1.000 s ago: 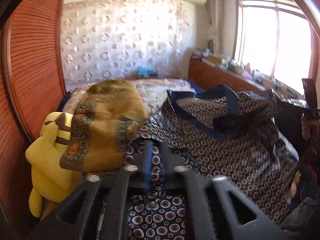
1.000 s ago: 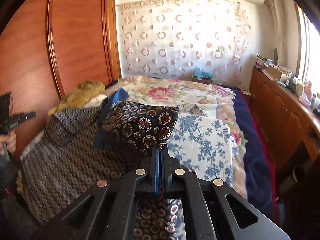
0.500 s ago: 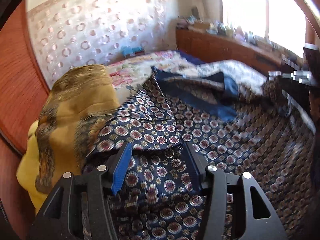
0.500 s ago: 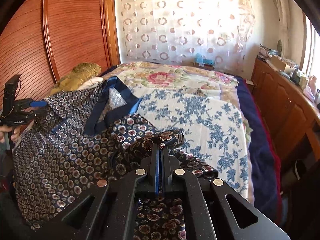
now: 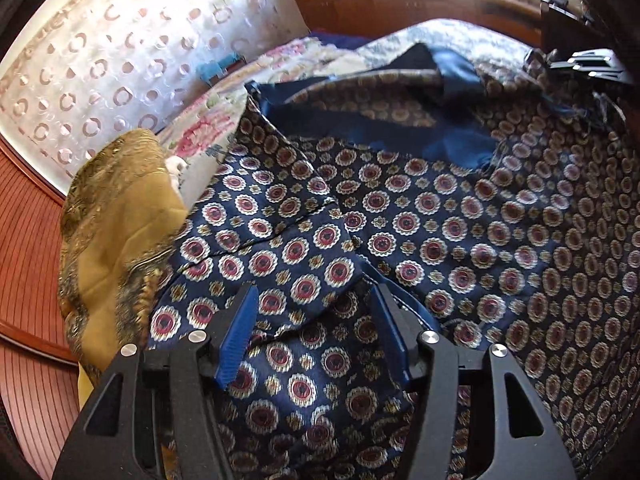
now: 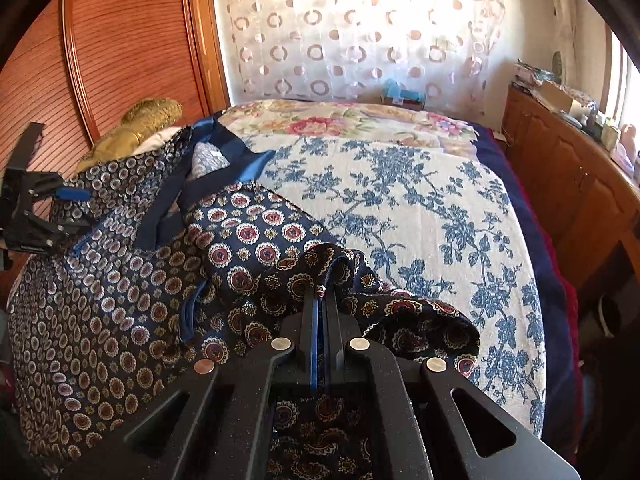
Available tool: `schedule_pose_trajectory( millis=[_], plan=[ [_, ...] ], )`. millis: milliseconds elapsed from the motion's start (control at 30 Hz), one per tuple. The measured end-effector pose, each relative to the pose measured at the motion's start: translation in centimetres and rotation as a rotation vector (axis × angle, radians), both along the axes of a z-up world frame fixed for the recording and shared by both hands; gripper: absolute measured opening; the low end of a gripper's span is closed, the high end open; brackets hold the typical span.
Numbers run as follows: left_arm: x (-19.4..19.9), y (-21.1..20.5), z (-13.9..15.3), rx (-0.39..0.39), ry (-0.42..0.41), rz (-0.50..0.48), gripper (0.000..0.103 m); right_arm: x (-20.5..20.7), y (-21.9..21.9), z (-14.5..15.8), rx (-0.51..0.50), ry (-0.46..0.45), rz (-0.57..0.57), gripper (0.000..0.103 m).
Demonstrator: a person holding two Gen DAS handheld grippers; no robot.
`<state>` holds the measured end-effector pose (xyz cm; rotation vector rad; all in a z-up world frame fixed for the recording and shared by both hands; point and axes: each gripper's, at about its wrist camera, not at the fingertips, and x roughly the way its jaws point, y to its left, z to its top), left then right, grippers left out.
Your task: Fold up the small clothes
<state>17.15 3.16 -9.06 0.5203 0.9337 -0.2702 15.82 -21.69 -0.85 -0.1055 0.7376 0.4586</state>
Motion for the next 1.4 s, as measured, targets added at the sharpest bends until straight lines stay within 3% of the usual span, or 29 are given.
schedule_pose_trajectory(
  millis=[100,133,200,267,533,767,967,1167,1367,1400],
  plan=[
    [1.0,0.3,0.2,-0.025,0.020,0.015,0.058,0.4,0.1,-0.4,-0.003,0.020,-0.009,0.001],
    [1.2,0.5,0.3,-0.044,0.025,0.026,0.053,0.4,0.0,-0.4,0.001,0.021,-0.009,0.001],
    [1.7,1.0,0.3,-0.061,0.028,0.049,0.019,0.4,-0.1,-0.4,0.006,0.020,-0.009,0.001],
    [1.7,1.6,0.4,-0.074,0.013,0.073,0.004,0.4,-0.1,-0.4,0.009,0.019,-0.010,0.001],
    [-2.9,4.7,5.5,-0.206,-0.205,0.180,0.003,-0.4,-0.5,0.2,-0.004,-0.033,-0.036,0.001],
    [-9.8,7.9,9.7,-0.345,-0.358,0.233,0.003,-3.5,-2.9,4.0,0.048,-0.130,-0.080,0.001],
    [-17.0,10.1,8.1,-0.413,-0.375,0.278,0.003,-9.8,-6.6,5.7,0.077,-0.162,-0.105,0.001],
    [-22.4,10.8,5.2,-0.473,-0.325,0.344,0.003,-15.7,-9.7,5.5,0.067,-0.100,-0.105,0.001],
    [-23.5,10.9,3.6,-0.462,-0.288,0.374,0.004,-18.3,-10.6,5.1,0.018,-0.029,-0.073,0.001],
    [-23.4,10.8,3.8,-0.464,-0.294,0.373,0.014,-18.2,-10.7,4.9,0.012,-0.021,-0.069,0.001]
  ],
)
